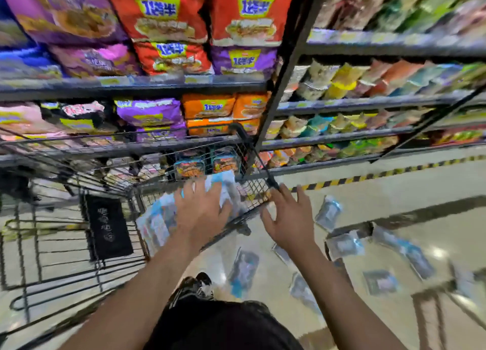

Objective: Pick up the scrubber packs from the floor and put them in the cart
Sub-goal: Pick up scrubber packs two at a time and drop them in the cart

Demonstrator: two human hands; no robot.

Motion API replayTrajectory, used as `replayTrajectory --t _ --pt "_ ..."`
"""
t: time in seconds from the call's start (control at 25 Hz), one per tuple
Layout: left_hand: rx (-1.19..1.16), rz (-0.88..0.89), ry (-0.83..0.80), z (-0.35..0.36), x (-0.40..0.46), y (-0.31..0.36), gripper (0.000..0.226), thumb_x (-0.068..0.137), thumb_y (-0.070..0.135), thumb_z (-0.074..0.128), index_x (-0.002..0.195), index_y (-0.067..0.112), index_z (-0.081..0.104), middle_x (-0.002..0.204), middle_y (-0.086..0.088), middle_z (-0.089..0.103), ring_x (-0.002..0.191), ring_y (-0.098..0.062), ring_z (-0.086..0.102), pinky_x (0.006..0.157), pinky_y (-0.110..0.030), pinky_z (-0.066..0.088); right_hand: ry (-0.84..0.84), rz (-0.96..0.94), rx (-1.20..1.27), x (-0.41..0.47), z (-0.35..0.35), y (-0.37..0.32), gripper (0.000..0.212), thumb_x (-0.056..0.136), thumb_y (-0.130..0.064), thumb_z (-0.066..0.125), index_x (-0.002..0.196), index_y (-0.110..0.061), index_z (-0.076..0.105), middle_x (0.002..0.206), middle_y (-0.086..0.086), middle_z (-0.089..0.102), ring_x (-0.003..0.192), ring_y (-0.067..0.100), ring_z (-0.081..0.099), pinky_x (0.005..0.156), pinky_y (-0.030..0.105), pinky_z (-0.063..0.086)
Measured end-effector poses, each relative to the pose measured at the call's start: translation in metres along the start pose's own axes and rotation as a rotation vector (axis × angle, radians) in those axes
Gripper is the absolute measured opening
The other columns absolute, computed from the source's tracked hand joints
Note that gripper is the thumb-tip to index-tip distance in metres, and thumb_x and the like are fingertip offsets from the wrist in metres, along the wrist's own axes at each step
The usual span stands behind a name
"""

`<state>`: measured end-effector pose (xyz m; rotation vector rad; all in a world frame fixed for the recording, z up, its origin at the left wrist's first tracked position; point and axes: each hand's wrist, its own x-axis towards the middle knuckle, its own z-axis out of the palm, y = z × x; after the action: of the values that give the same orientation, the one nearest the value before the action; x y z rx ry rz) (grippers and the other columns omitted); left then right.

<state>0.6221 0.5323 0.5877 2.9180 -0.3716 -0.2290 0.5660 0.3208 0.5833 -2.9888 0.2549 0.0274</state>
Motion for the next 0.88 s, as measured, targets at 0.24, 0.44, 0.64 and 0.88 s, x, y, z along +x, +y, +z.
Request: replayTrajectory --t 0.24,0.44,0.64,0.88 --pt "0.067 0.361 -0.036 -0.003 -0.047 0.134 0.055 0.085 0.056 0.043 0.125 0.024 0.065 0.138 -0.017 0.053 0.126 -0.045 0.049 0.099 -0.063 0.041 0.113 0.35 0.023 -0.131 -0.031 0.094 0.065 0.091 -0.056 0.046 0.138 -0.014 0.062 0.145 0.015 0.059 0.131 0.055 0.048 0.106 0.064 0.041" --pt "0.139 0.671 -0.027 0.026 -0.131 0.259 0.058 0.09 0.057 0.052 0.137 0.024 0.06 0.143 -0.017 0.052 0.129 -0.042 0.046 0.101 -0.058 0.038 0.186 0.667 -0.022 -0.283 -0.049 0.167 0.066 0.089 -0.057 0.047 0.137 -0.014 0.062 0.14 0.016 0.062 0.124 0.052 0.054 0.097 0.057 0.047" --pt "0.104 1.018 -0.109 0.059 -0.237 0.378 0.059 0.085 0.054 0.049 0.13 0.021 0.065 0.14 -0.019 0.056 0.128 -0.044 0.049 0.103 -0.063 0.033 0.214 1.039 -0.027 -0.443 -0.055 0.221 0.065 0.087 -0.057 0.053 0.137 -0.017 0.063 0.14 0.017 0.062 0.124 0.054 0.054 0.099 0.06 0.047" --pt "0.178 1.323 -0.172 0.083 -0.331 0.48 0.064 0.091 0.056 0.034 0.144 0.025 0.053 0.152 -0.016 0.044 0.14 -0.044 0.036 0.111 -0.062 0.027 0.225 1.37 -0.004 -0.567 -0.061 0.253 0.074 0.088 -0.064 0.042 0.148 -0.02 0.052 0.152 0.013 0.051 0.133 0.049 0.047 0.109 0.057 0.04"
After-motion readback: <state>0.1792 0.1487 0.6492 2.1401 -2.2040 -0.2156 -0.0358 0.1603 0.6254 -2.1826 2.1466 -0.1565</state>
